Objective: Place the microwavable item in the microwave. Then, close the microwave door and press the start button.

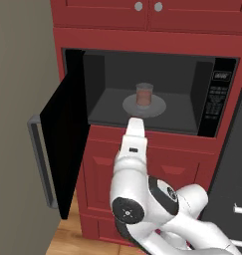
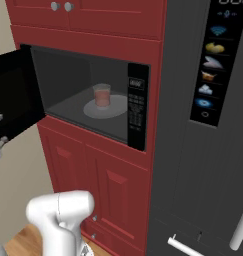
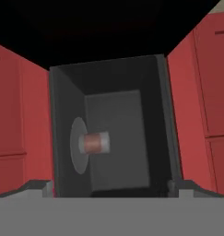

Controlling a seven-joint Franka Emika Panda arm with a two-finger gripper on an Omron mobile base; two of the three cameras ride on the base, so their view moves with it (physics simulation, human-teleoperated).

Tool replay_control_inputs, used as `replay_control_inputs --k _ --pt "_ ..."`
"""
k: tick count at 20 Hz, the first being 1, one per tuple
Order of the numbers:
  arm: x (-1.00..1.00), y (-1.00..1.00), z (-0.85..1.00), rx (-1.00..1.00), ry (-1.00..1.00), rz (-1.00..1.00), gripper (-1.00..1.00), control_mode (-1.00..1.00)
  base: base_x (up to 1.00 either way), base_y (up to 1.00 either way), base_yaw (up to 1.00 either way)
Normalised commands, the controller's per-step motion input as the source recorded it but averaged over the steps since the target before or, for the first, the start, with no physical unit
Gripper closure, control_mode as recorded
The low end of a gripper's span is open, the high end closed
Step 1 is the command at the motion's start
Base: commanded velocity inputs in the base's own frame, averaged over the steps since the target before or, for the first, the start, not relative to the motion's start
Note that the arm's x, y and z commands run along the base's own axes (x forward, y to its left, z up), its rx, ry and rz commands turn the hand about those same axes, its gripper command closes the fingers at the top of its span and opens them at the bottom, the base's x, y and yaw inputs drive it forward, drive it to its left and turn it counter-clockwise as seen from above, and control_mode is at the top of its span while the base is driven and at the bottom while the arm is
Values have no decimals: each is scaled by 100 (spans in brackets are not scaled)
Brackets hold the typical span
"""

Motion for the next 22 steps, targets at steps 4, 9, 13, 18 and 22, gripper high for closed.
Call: replay_control_inputs --k 4,9,13,18,22 --pt "-100 20 -7 -3 -14 0 -100 -100 0 0 0" --pt "-69 86 -35 -9 -13 9 -100 -100 0 0 0" --pt "-39 90 -53 -10 -20 12 -100 -100 0 0 0" --pt "-18 100 -63 -6 -7 9 -100 -100 0 0 0" --pt "0 100 -69 -6 0 5 -100 -100 0 0 0"
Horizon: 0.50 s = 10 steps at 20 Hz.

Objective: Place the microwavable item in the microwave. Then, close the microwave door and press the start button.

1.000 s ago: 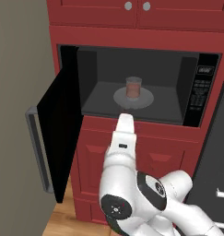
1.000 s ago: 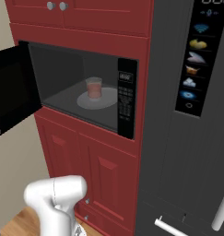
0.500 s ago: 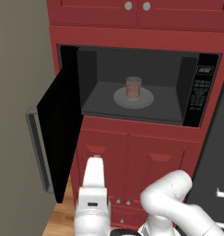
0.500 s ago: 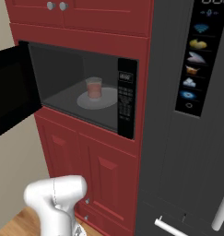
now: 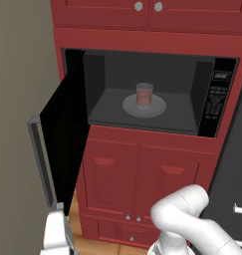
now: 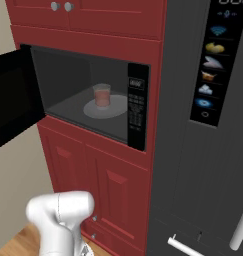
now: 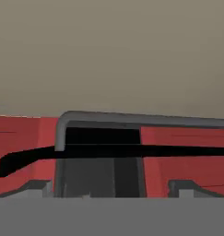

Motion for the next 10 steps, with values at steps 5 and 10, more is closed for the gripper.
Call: replay_control_inputs --k 5,10 --pt "0 100 -51 -1 0 2 -100 -100 0 0 0" --pt "58 99 -47 0 9 -1 -100 -100 0 0 0"
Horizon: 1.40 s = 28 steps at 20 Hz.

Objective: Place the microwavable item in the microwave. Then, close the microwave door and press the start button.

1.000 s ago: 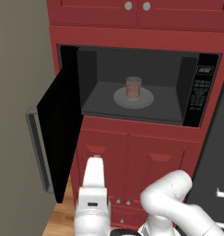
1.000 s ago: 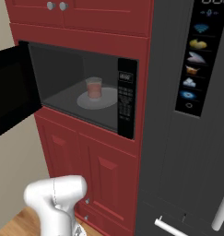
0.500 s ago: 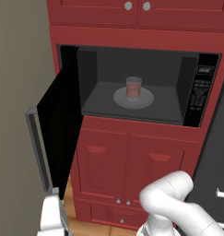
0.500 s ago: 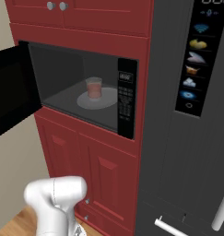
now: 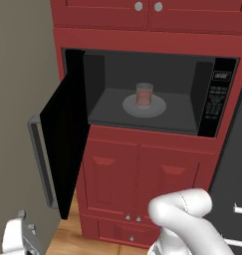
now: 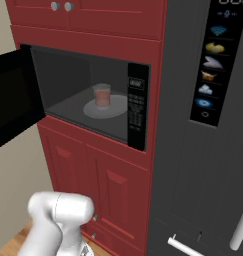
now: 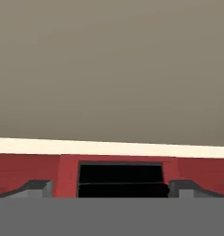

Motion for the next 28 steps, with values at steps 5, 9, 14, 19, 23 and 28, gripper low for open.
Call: replay_control_inputs --k 5,9,14,19,23,28 --pt "100 60 -45 0 11 -13 -100 -100 0 0 0" --pt "87 -16 -30 1 3 -17 -100 -100 0 0 0" --pt "51 -70 -6 4 0 -18 -100 -100 0 0 0" --pt "7 -100 15 8 -1 -17 -100 -100 0 0 0" --pt "-10 -100 50 4 -12 -12 -100 -100 0 0 0" --pt "-14 -100 60 3 -19 -9 -100 -100 0 0 0"
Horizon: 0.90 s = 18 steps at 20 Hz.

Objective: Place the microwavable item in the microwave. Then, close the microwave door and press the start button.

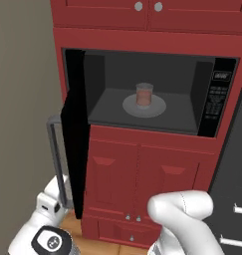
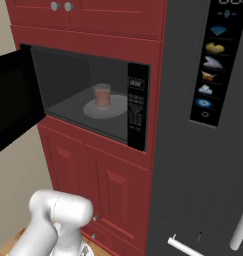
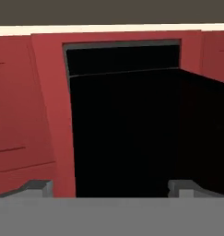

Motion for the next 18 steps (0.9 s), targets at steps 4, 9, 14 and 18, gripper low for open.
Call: replay_control_inputs --k 4,9,14,18 --pt "-1 -100 38 10 -15 -8 -100 -100 0 0 0" --pt "0 -100 12 17 -5 -6 -100 -100 0 0 0" --pt "0 -100 7 23 0 -5 -100 -100 0 0 0" --pt "0 -100 4 21 0 -2 -100 -100 0 0 0"
